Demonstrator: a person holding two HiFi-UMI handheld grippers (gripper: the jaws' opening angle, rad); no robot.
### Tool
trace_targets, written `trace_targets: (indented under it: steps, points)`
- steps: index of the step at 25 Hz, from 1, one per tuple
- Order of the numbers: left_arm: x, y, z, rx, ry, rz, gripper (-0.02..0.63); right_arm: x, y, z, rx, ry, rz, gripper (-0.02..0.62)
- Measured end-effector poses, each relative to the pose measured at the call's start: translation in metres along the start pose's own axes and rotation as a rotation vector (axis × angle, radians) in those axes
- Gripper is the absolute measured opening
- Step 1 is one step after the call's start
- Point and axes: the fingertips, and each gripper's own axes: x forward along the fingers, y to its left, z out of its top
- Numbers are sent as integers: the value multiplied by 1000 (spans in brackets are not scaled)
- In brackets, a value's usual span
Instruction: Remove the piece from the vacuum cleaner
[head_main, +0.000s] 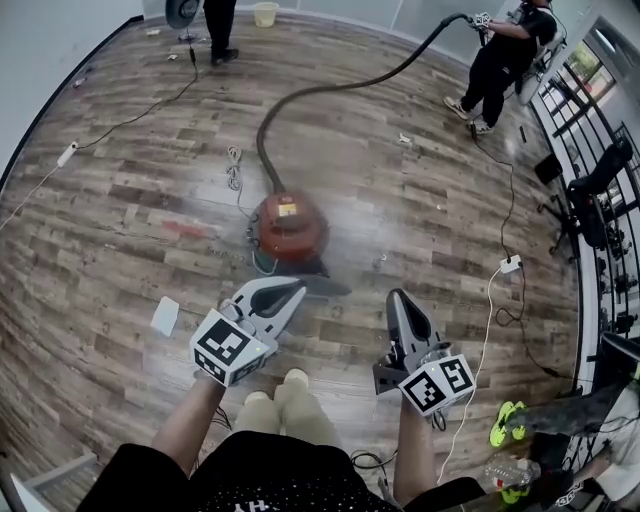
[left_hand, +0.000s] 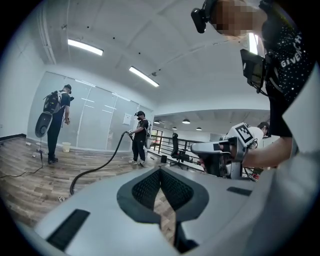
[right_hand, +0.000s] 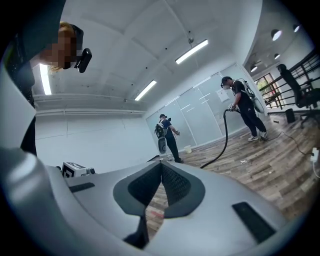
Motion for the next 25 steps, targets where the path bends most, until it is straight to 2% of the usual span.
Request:
trace_targets:
  steps: [6,12,17,25]
  points:
    - [5,17,-50,-14,-21,19,9,2,-29,-48,21,-19,-30,12]
    - [13,44,-123,-30,-17,55,9,13,-64,-102,17,-57,-51,12]
    - [27,67,-182,-13,-28,69,9,25,-98,-154,9,-82,-53,11]
    - [55,86,-273,12,-63,48,9,38,-147,-237,9,-150,-53,11]
